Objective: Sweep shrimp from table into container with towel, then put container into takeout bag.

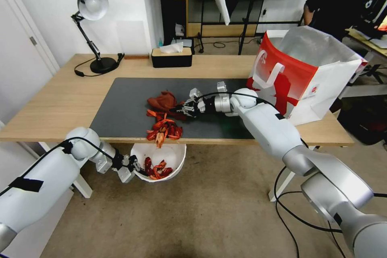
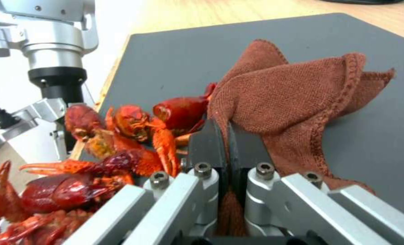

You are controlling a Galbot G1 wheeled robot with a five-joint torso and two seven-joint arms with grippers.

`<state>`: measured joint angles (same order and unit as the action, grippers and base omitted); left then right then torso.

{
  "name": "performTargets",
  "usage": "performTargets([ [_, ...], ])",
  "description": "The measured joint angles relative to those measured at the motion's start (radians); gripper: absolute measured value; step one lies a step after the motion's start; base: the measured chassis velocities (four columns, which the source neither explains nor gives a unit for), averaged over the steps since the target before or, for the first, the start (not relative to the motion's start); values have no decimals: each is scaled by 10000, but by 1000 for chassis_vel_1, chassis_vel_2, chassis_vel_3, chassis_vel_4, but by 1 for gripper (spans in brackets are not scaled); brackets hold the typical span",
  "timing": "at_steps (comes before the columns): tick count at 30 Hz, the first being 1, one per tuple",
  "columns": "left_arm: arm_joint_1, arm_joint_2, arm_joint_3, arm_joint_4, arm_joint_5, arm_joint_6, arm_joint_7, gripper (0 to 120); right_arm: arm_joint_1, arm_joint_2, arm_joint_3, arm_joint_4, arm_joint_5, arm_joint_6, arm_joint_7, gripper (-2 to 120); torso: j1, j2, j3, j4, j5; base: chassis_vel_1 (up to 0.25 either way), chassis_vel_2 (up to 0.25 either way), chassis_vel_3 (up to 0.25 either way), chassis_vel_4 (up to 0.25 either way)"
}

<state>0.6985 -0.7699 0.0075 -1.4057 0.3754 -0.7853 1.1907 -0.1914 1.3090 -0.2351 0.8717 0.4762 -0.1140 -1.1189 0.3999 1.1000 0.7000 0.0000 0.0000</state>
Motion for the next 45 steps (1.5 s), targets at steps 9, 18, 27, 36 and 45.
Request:
performTargets([
  [9, 67, 67, -27, -12, 14, -8, -40, 0, 32, -114, -19, -23, 46, -1, -404, 0, -1, 0, 0, 0, 0, 0, 0, 0, 0],
  [18, 42, 145, -51, -41, 17, -9, -61, 0, 109, -54, 28, -133, 84, -10, -717, 0, 0, 0, 0, -1, 0, 0, 0, 0, 0],
  [27, 39, 237, -67, -51, 11, -5, -92, 0, 12, -144, -167, 296, 196, -127, -811, 0, 0, 0, 0, 1, 0, 0, 0, 0, 0],
  [36, 46, 251, -71, -134, -20, 29, -94, 0, -56, -245, -373, 671, 356, -231, -740, 0, 0, 0, 0, 1, 0, 0, 0, 0, 0],
  [45, -1, 305, -72, -86, -106, 56, -94, 0, -356, -548, -532, 1448, 580, -360, -654, 0, -1, 0, 0, 0, 0, 0, 0, 0, 0],
])
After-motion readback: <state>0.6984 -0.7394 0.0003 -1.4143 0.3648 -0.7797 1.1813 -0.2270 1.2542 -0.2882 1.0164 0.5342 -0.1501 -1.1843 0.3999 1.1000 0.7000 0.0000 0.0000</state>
